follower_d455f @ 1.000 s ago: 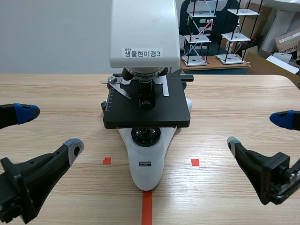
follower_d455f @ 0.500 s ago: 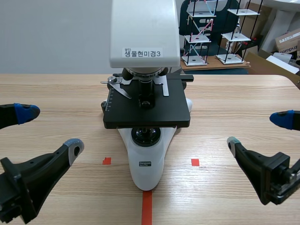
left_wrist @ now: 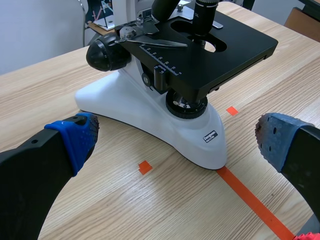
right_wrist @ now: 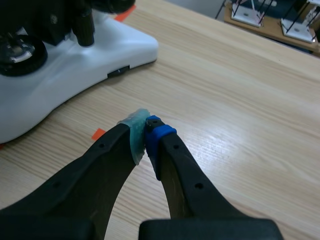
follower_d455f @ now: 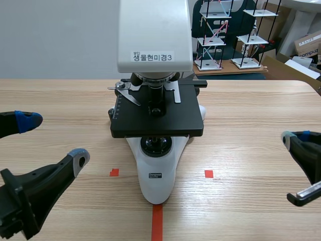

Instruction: Point at the fine focus knob

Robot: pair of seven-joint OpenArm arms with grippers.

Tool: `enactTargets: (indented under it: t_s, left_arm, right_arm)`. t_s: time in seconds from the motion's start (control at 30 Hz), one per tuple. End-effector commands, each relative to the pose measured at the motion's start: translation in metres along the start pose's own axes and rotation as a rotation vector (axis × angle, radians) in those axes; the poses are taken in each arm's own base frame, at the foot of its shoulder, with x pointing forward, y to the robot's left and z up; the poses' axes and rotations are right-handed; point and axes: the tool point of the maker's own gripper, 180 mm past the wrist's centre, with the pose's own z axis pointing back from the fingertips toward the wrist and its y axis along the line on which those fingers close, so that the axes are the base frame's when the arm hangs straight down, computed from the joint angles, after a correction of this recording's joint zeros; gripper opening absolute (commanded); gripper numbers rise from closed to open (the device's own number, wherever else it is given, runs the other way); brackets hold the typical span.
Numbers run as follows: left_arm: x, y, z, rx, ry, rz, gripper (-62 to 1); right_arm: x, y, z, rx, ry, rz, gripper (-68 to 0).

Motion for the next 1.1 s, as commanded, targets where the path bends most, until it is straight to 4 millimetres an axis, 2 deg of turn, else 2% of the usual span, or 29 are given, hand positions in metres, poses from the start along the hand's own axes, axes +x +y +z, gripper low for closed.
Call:
enactTargets:
  t_s: [0.0,0.23,0.37,0.53,0.83,1.07]
  left_arm:
    - [0.009,-0.003,-0.001,-0.008,-0.031,-0.001,1.4]
    - [0.009,-0.003,-0.001,-0.008,-0.031,-0.001,1.4]
    - [0.009,-0.003,-0.001,-0.008,-0.031,-0.001,1.4]
    - [0.009,-0.003,-0.001,-0.008,-0.031,-0.001,1.4]
    - [0.009,-0.003,-0.001,-0.008,-0.030,-0.001,1.4]
    - [0.009,-0.003,-0.001,-0.010,-0.030,0.000,1.4]
  right_arm:
    - [-0.005,-0.016,-0.003,-0.031,-0.012,0.006,-67.1]
    - [-0.027,-0.056,-0.016,-0.024,-0.153,-0.082,-67.7]
    - [-0.024,-0.076,-0.030,-0.006,-0.231,-0.127,-67.7]
    - [-0.012,-0.091,-0.063,0.012,-0.276,-0.098,-67.7]
    - [0.042,-0.064,-0.121,0.224,-0.359,-0.029,-67.7]
    - [0.051,-0.032,-0.158,0.317,-0.323,0.073,-67.7]
